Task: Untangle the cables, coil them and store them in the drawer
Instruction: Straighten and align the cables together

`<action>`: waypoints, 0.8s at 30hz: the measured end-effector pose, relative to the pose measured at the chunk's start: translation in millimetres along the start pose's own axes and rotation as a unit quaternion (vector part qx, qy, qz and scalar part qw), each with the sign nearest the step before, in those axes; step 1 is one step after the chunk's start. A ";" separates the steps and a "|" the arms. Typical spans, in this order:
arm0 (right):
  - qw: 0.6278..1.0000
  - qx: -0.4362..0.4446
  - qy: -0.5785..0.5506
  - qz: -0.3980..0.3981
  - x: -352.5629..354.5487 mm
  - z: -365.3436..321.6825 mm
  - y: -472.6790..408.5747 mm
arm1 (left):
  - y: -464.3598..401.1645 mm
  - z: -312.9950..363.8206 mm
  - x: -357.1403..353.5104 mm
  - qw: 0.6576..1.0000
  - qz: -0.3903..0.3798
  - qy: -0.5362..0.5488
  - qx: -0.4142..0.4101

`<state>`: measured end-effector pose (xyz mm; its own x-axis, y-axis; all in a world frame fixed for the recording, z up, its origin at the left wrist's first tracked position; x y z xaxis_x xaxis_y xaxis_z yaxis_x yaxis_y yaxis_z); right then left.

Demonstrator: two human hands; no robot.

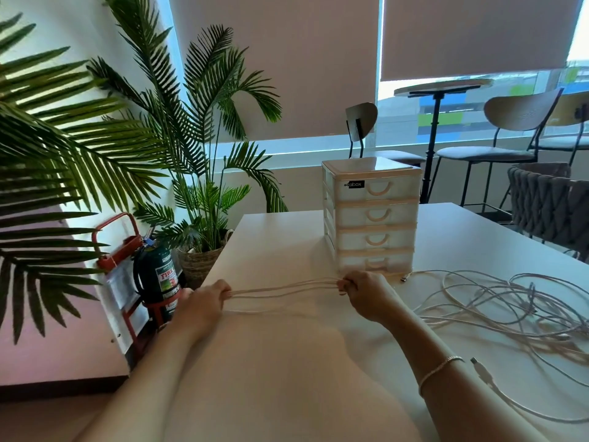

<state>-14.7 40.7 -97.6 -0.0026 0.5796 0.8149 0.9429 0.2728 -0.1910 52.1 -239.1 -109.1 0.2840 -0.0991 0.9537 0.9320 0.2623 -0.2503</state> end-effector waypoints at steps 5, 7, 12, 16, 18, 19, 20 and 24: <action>1.000 0.023 -0.008 -0.007 -7.7 -11.3 1.8 | 3.4 5.2 14.6 0.998 -0.034 -0.022 0.037; 0.999 0.031 -0.006 -0.011 -7.2 -13.6 3.7 | 1.8 29.1 17.1 0.999 -0.027 0.018 0.009; 0.997 0.071 -0.010 -0.020 -10.9 -21.3 8.1 | 4.9 120.4 12.7 0.982 -0.044 0.154 -0.100; 0.994 0.105 -0.024 -0.015 -11.9 -16.5 7.3 | 7.6 152.6 -5.2 0.979 -0.086 0.156 -0.099; 0.993 0.111 -0.018 -0.033 -12.6 -12.0 5.2 | 6.1 151.9 -15.5 0.978 -0.101 0.165 -0.081; 0.993 0.111 -0.018 -0.046 -13.4 -10.5 4.5 | 5.6 151.2 -19.2 0.977 -0.106 0.171 -0.074; 0.992 0.110 -0.022 -0.059 -13.9 -9.8 3.8 | 5.8 151.1 -21.4 0.976 -0.109 0.178 -0.069; 0.989 0.090 -0.058 -0.106 -7.7 -12.8 6.8 | 7.4 153.7 -20.9 0.974 -0.083 0.193 -0.088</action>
<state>-4.0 28.3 -98.1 -0.2422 0.5767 0.7803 0.8425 0.5239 -0.1256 18.5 -87.6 -105.3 0.1575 -0.4878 0.8587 0.9869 0.0458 -0.1550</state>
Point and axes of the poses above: each hand's wrist, its own y-axis away from the middle knuckle, its own x-axis out of the back of the hand, z = x × y, the point moved 3 cm from there along -y, towards the middle knuckle, and after that the axes turned 1 degree about -x, right-handed, at the moved point
